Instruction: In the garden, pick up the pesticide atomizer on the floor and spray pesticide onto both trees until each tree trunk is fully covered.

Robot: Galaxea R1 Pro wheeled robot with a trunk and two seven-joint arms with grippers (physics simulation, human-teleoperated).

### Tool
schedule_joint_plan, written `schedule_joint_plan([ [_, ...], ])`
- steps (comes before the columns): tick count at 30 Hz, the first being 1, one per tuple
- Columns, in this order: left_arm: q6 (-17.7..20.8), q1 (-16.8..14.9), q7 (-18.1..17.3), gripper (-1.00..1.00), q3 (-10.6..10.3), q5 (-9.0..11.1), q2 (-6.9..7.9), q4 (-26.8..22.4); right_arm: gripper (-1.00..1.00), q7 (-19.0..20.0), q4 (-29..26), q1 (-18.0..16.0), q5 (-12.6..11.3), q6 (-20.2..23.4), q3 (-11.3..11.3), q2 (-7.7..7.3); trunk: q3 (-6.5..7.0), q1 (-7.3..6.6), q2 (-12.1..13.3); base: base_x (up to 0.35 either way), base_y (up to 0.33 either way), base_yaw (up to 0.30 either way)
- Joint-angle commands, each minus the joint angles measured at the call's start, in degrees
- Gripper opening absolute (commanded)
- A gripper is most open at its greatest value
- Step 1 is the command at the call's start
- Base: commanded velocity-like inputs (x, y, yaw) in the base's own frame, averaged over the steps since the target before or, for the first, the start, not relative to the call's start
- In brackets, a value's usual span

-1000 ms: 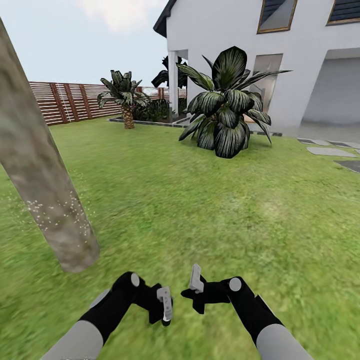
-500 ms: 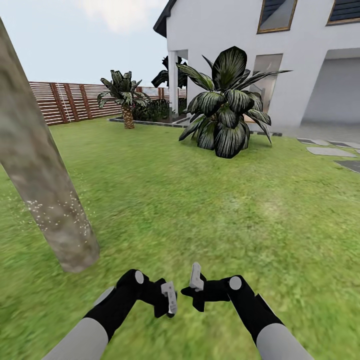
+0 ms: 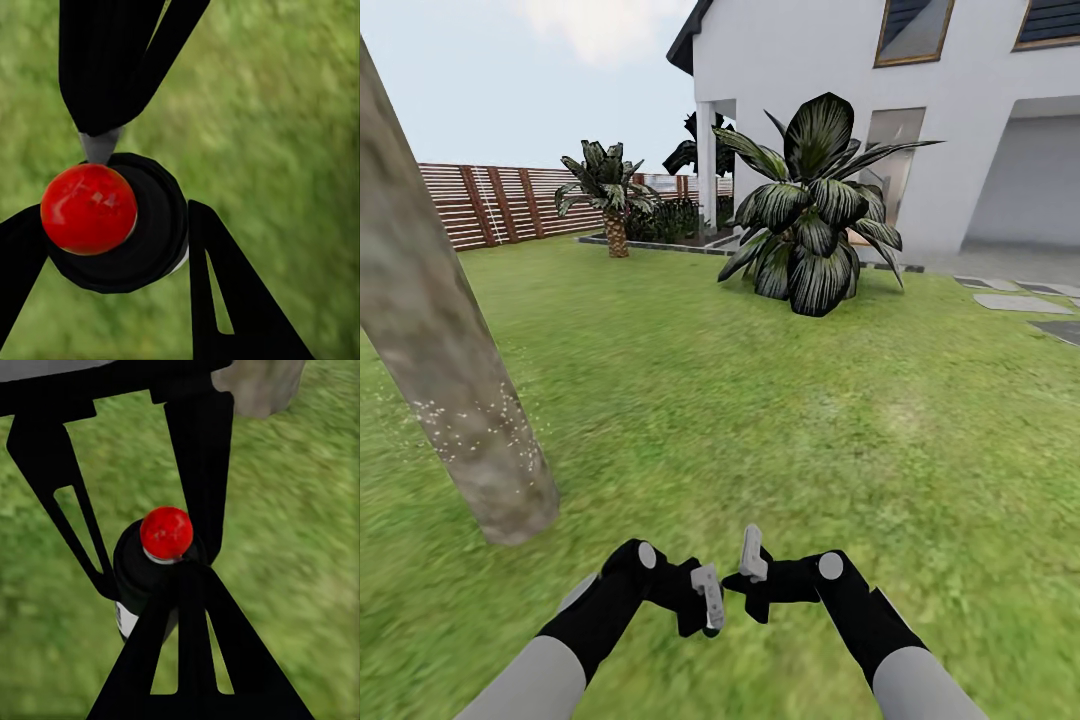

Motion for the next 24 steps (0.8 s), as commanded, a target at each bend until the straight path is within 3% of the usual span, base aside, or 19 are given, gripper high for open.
schedule_joint_plan([
  [1, 0.6, 0.0, -0.3, -1.00, 0.0, -0.1, -0.01, -0.1, -1.00, 0.0, -0.1, 0.0, 0.6, -0.5, -0.1, 0.03, -0.05, -0.01, 0.0, 0.000, 0.000, 0.000],
  [8, 0.6, -0.1, -0.1, -1.00, 0.3, -0.1, 0.76, 0.2, -1.00, 0.0, -0.1, 0.0, 0.6, -0.5, -0.1, -0.04, -0.05, -0.01, 0.0, 0.000, 0.000, 0.000],
  [10, 0.5, -0.1, -0.1, -1.00, 0.4, -0.2, 2.49, 0.2, -1.00, 0.0, 0.0, 0.0, 0.6, -0.5, -0.1, -0.05, -0.05, -0.01, 0.0, 0.000, 0.000, 0.000],
  [12, 0.5, -0.1, -0.1, -1.00, 0.4, -0.2, 5.59, 0.3, -1.00, 0.0, 0.1, 0.0, 0.6, -0.5, -0.1, -0.10, -0.05, -0.01, 0.0, 0.000, 0.000, 0.000],
  [13, 0.5, 0.1, -0.2, -1.00, 0.4, -0.2, 7.02, 0.2, 1.00, 0.0, 0.2, 0.0, 0.6, -0.5, -0.1, -0.12, -0.05, -0.01, 0.0, 0.000, 0.000, 0.000],
  [17, -0.1, 0.5, -0.2, -1.00, 0.5, -0.2, 13.11, 0.3, 1.00, 0.0, 0.4, 0.0, 0.7, -0.5, -0.2, -0.43, -0.05, -0.01, 0.0, 0.000, 0.000, 0.000],
  [21, -0.2, 0.7, -0.1, -1.00, 0.9, 0.3, 17.95, 0.4, 1.00, -0.4, 0.9, 0.0, 0.8, -0.7, -0.4, -0.69, -0.05, -0.01, 0.0, 0.000, 0.000, 0.000],
  [22, -0.1, 0.7, 0.2, -1.00, 1.8, 0.5, 18.74, 0.9, 1.00, -1.2, 1.1, 0.0, 0.8, -0.7, -0.5, -0.85, -0.05, -0.01, 0.0, 0.000, 0.000, 0.000],
  [24, -0.2, 0.7, 2.3, -1.00, 6.4, 0.6, 19.12, 3.1, 1.00, -6.6, 1.3, 0.0, 0.9, -0.7, -0.6, -1.75, -0.05, -0.01, 0.0, 0.000, 0.000, 0.000],
])
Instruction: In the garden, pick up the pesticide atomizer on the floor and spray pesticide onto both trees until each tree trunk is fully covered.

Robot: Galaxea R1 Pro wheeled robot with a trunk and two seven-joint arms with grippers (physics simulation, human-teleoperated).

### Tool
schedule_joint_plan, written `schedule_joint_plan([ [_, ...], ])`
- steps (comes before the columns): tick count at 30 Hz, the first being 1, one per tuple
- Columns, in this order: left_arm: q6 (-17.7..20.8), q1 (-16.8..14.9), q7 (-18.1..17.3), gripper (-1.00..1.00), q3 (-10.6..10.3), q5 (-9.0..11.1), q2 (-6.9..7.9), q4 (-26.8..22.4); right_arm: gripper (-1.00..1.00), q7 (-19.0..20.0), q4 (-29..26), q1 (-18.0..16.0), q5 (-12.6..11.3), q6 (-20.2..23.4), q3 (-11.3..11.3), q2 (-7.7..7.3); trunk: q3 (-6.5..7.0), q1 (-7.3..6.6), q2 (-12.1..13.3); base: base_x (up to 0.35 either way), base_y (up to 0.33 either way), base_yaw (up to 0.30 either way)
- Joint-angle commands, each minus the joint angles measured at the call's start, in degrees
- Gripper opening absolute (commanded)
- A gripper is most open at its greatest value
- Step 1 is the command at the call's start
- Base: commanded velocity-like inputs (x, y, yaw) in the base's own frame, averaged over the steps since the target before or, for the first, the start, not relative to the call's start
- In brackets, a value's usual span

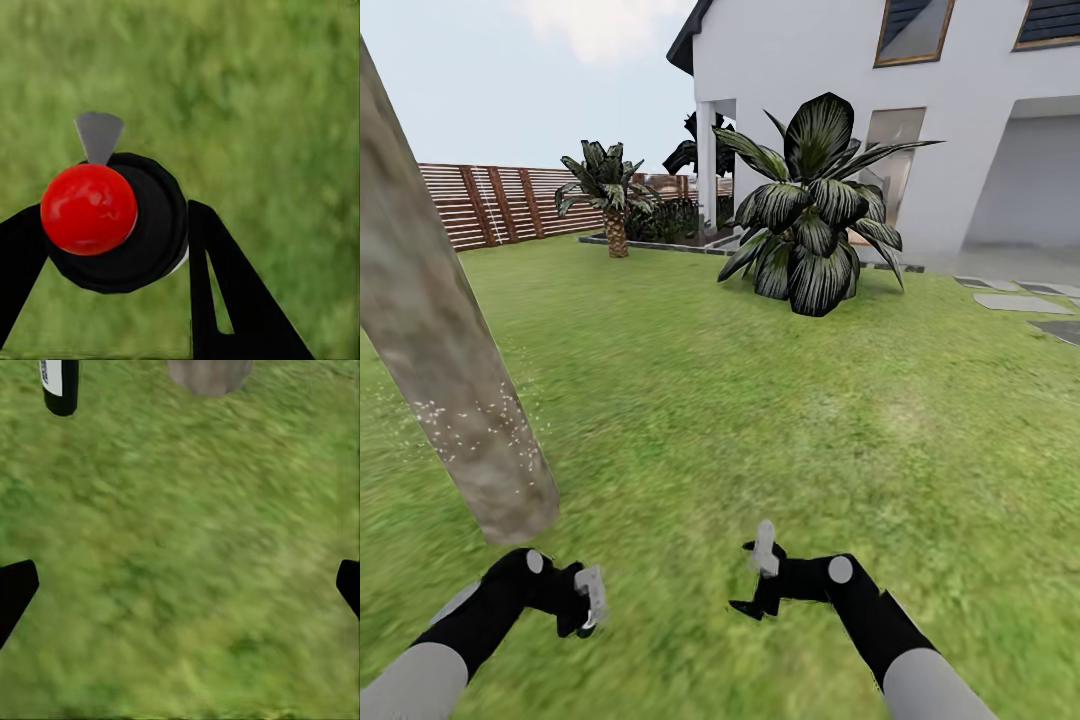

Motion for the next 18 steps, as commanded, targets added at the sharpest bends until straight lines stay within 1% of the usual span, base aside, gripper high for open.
schedule_joint_plan([
  [1, 0.5, 0.0, 3.0, -1.00, 4.7, 0.3, -0.13, 2.2, 1.00, -6.2, 0.9, 0.0, 0.6, -0.4, -0.1, -1.03, -0.05, -0.01, 0.0, 0.000, 0.000, 0.000],
  [2, 0.0, 0.0, 7.4, -1.00, 10.5, 0.6, -0.56, 5.6, 1.00, -15.4, 4.2, 0.1, 0.3, -0.4, -0.1, -1.89, -0.05, -0.01, 0.0, 0.000, 0.000, 0.000],
  [3, -1.2, 0.0, 9.9, -1.00, 13.2, 1.5, -1.18, 7.8, 1.00, -21.5, 7.2, 0.1, 0.2, -0.4, -0.1, -2.11, -0.05, -0.01, 0.0, 0.000, 0.000, 0.000],
  [4, -4.2, 0.0, 13.7, -1.00, 17.0, 3.7, -2.26, 11.5, 1.00, -32.3, 12.9, 0.1, 0.0, -0.5, -0.2, -2.30, -0.05, -0.01, 0.0, 0.000, 0.000, 0.000],
  [5, -6.3, 0.0, 16.1, -1.00, 19.1, 5.2, -2.75, 13.7, 1.00, -39.5, 16.9, 0.2, -0.1, -0.6, -0.2, -2.30, -0.05, -0.01, 0.0, 0.000, 0.000, 0.000],
  [6, -9.6, 0.2, 19.9, -1.00, 22.0, 8.0, -3.16, 17.1, 1.00, -51.6, 23.4, 0.2, -0.5, -1.2, -0.2, -2.15, -0.05, -0.01, 0.0, 0.000, 0.000, 0.000],
  [7, -11.5, 0.3, 22.3, -1.00, 23.7, 9.8, -3.29, 19.1, 1.00, -58.6, 27.1, 0.2, -0.8, -2.0, -0.1, -2.00, -0.05, -0.01, 0.0, 0.000, 0.000, 0.000],
  [8, -14.5, 1.0, 26.5, -1.00, 25.8, 12.6, -3.45, 22.3, 1.00, -67.5, 32.1, 0.3, -1.1, -4.9, -0.2, -1.54, -0.05, -0.01, 0.0, 0.000, 0.000, 0.000],
  [9, -17.1, 1.9, 30.7, -1.00, 27.1, 14.9, -3.61, 24.7, 1.00, -73.3, 35.4, 0.3, -1.2, -8.6, -0.2, -1.19, -0.05, -0.01, 0.0, 0.000, 0.000, 0.000],
  [10, -19.7, 3.0, 35.1, -1.00, 27.8, 17.1, -3.70, 26.2, 1.00, -77.4, 37.1, 0.8, -1.6, -12.3, -0.2, -1.07, -0.05, -0.01, 0.0, 0.000, 0.000, 0.000],
  [11, -22.1, 4.2, 39.1, -1.00, 28.1, 19.3, -3.81, 27.1, 1.00, -80.9, 37.9, 2.1, -3.1, -15.3, -0.4, -1.13, -0.05, -0.01, 0.0, 0.000, 0.000, 0.000],
  [12, -24.1, 5.5, 42.2, -1.00, 28.3, 21.6, -4.15, 27.8, 1.00, -84.1, 38.4, 3.5, -5.8, -17.9, -0.8, -1.24, -0.05, -0.01, 0.0, 0.000, 0.000, 0.000],
  [13, -25.2, 6.5, 44.5, -1.00, 28.4, 23.2, -4.73, 27.9, 1.00, -86.4, 38.6, 4.8, -8.8, -20.3, -1.1, -1.30, -0.05, -0.01, 0.0, 0.000, 0.000, 0.000],
  [14, -25.7, 7.2, 46.2, -1.00, 28.4, 24.1, -5.15, 28.1, 1.00, -87.6, 38.8, 5.6, -11.2, -22.1, -1.3, -1.36, -0.05, -0.01, 0.0, 0.000, 0.000, 0.000],
  [15, -26.0, 7.6, 47.6, -1.00, 28.4, 24.6, -5.49, 28.5, 1.00, -88.0, 38.9, 6.1, -12.5, -23.1, -1.3, -1.41, -0.05, -0.01, 0.0, 0.000, 0.000, 0.000],
  [17, -26.3, 10.2, 50.5, -1.00, 28.5, 25.3, -6.39, 28.4, 1.00, -88.1, 39.0, 7.3, -13.3, -23.9, -1.2, -1.17, -0.05, -0.01, 0.0, 0.000, 0.000, 0.000],
  [18, -26.3, 11.2, 51.8, -1.00, 28.5, 25.7, -6.89, 28.5, 1.00, -87.0, 39.0, 7.9, -13.6, -24.0, -1.2, -1.09, -0.05, -0.01, 0.0, 0.000, 0.000, 0.000],
])
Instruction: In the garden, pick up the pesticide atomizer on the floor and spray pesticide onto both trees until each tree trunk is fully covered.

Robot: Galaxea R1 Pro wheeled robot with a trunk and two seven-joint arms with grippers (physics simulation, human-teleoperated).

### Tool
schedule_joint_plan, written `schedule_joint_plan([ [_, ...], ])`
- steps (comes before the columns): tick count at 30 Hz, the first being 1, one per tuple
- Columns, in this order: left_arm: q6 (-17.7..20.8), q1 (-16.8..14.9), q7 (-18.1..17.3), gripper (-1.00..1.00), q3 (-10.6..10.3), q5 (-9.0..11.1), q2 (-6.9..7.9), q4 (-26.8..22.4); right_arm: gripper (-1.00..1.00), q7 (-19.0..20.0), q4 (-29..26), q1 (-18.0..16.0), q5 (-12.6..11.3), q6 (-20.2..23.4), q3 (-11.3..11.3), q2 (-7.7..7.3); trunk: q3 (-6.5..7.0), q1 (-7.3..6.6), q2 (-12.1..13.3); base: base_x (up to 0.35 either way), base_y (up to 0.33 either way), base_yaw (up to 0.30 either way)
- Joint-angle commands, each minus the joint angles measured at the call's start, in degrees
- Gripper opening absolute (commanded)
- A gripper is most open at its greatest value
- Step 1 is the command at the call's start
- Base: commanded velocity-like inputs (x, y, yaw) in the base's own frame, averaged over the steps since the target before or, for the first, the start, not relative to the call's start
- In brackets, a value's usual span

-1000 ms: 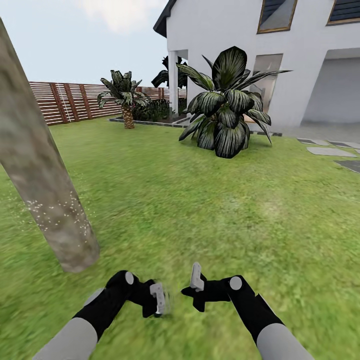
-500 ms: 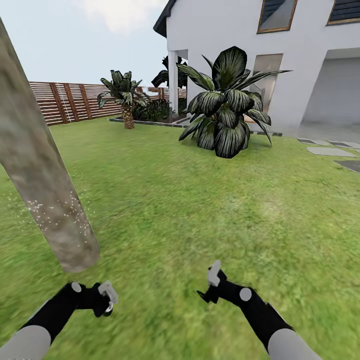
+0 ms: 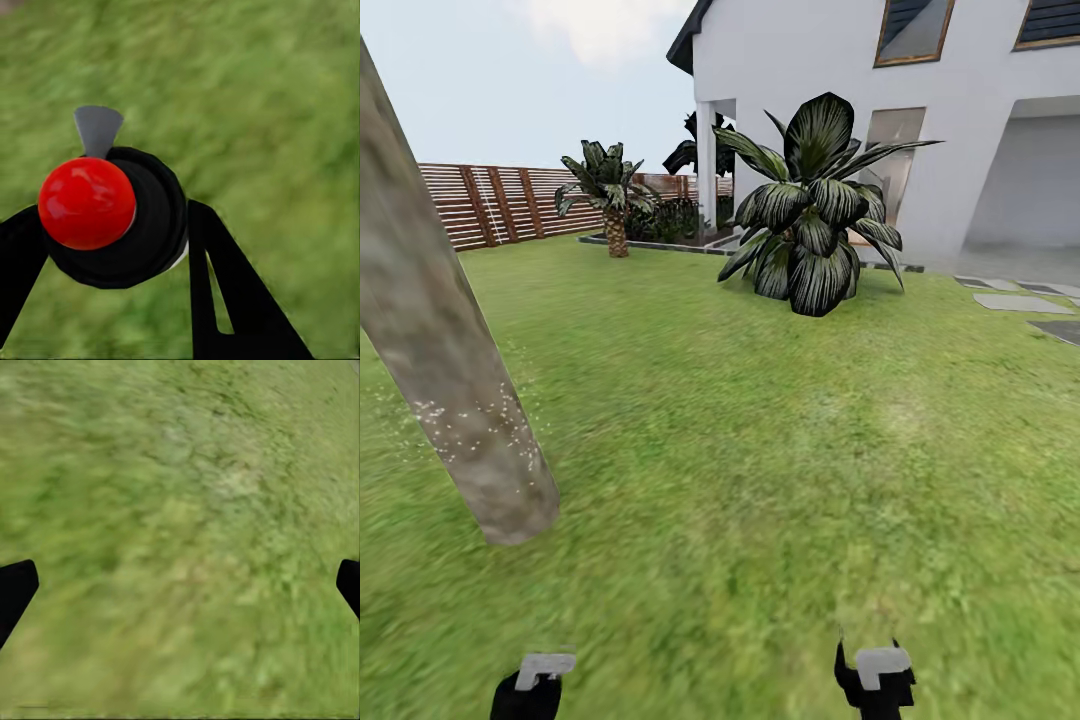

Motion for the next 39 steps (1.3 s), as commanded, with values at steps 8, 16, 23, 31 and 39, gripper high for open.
schedule_joint_plan([
  [8, -0.6, 3.1, 1.4, -1.00, 0.4, 0.1, -1.63, 0.3, 1.00, 3.1, 0.1, 1.7, -0.8, -0.1, -0.1, 2.12, -0.04, -0.01, 0.0, -0.089, 0.018, 0.000],
  [16, -0.6, 3.1, 1.4, -1.00, 0.4, 0.2, -1.82, 0.3, 1.00, 3.0, -0.1, 1.8, -1.8, -0.1, -0.2, 2.15, -0.04, -0.01, 0.0, -0.316, 0.150, -0.151],
  [23, -0.6, 3.1, 1.4, -1.00, 0.5, 0.2, -1.71, 0.2, 1.00, 3.1, -0.1, 1.8, -8.2, -0.1, -0.2, 1.83, -0.04, -0.01, 0.0, -0.281, 0.232, -0.297],
  [31, -0.5, 3.1, 1.4, -1.00, 0.7, 0.3, -1.31, 0.2, 1.00, 3.2, 0.0, 1.8, -8.4, -0.1, -0.1, 1.59, -0.04, -0.01, 0.0, -0.257, 0.227, -0.300],
  [39, -0.5, 3.1, 1.4, -1.00, 0.8, 0.1, -1.16, 0.1, 1.00, 3.2, -0.1, 1.8, -8.4, -0.1, -0.2, 1.56, -0.04, -0.01, 0.0, -0.032, 0.031, -0.300],
])
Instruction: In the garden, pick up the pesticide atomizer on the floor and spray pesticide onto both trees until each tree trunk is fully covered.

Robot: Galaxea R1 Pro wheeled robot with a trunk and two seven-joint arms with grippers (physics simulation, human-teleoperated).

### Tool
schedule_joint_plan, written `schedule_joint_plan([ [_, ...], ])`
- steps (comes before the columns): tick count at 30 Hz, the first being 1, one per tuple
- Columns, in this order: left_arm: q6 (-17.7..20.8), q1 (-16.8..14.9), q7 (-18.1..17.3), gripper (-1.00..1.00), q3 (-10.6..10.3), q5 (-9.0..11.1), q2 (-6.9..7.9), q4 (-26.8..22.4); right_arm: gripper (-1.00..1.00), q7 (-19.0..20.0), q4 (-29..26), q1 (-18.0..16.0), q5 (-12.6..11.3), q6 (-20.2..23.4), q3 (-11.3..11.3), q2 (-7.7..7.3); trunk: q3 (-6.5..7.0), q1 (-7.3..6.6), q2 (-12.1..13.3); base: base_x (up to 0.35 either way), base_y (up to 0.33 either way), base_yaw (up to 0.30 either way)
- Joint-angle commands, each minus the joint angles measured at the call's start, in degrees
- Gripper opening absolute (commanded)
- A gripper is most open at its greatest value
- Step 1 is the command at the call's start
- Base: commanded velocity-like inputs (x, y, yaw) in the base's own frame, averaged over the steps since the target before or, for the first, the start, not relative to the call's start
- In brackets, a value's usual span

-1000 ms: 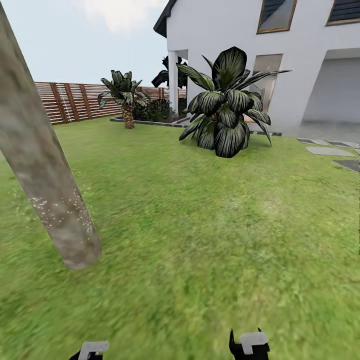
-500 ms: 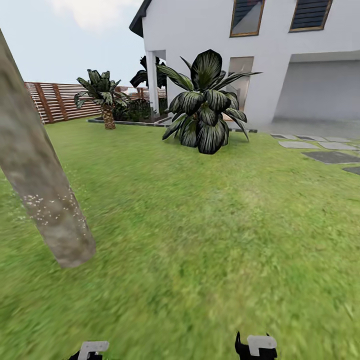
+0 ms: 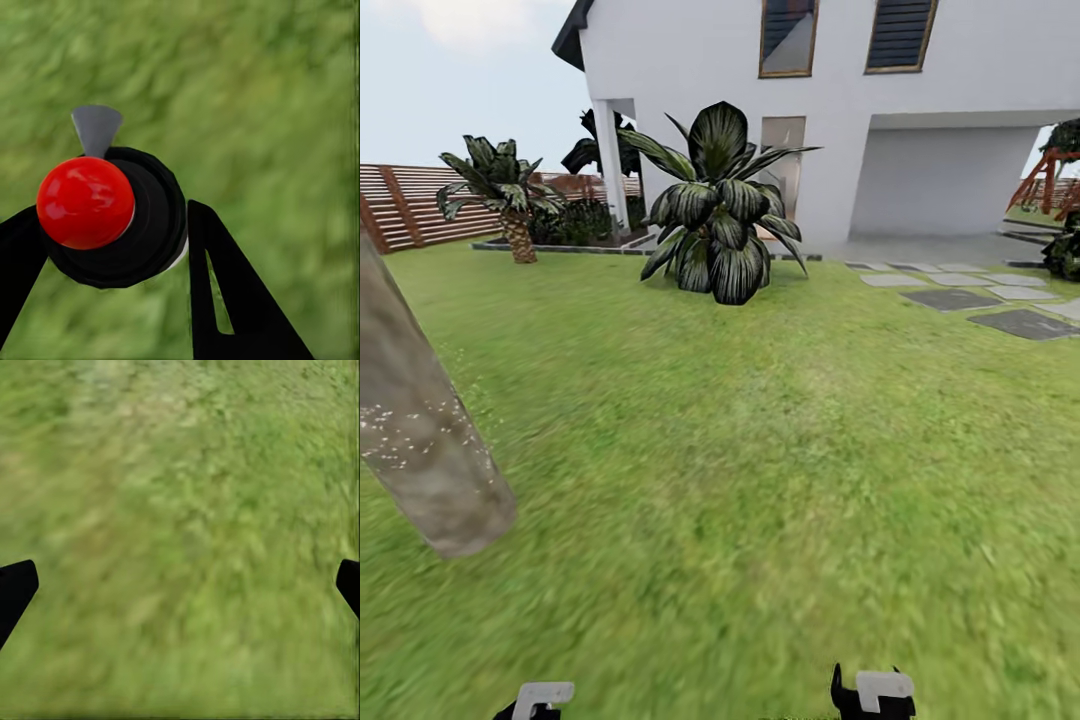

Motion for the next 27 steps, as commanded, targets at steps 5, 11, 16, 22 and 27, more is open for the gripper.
schedule_joint_plan([
  [5, -0.2, 0.0, -0.1, -1.00, 0.5, -0.6, -0.01, 0.0, 1.00, -0.5, 0.1, -0.1, 0.4, 0.1, 0.2, -0.03, -0.05, -0.01, 0.0, 0.000, 0.000, -0.300],
  [11, -0.2, 0.0, -0.1, -1.00, 0.5, -0.6, -0.01, 0.0, 1.00, -0.5, 0.1, -0.1, 0.4, 0.1, 0.2, -0.04, -0.05, -0.01, 0.0, 0.000, 0.000, -0.300],
  [16, -0.2, 0.0, -0.1, -1.00, 0.5, -0.5, -0.05, -0.1, 1.00, -0.5, 0.1, -0.1, 0.4, 0.1, 0.2, -0.04, -0.05, -0.01, 0.0, 0.000, 0.000, -0.300],
  [22, -0.2, 0.0, -0.1, -1.00, 0.4, -0.4, -0.37, 0.0, 1.00, -0.5, 0.1, -0.1, 0.4, 0.1, 0.2, 0.05, -0.05, -0.01, 0.0, 0.000, 0.000, -0.300],
  [27, -0.2, 0.0, -0.1, -1.00, 0.4, -0.4, -0.40, 0.0, 1.00, -0.5, 0.1, -0.1, 0.4, 0.1, 0.2, 0.05, -0.05, -0.01, 0.0, 0.000, 0.000, -0.300],
])
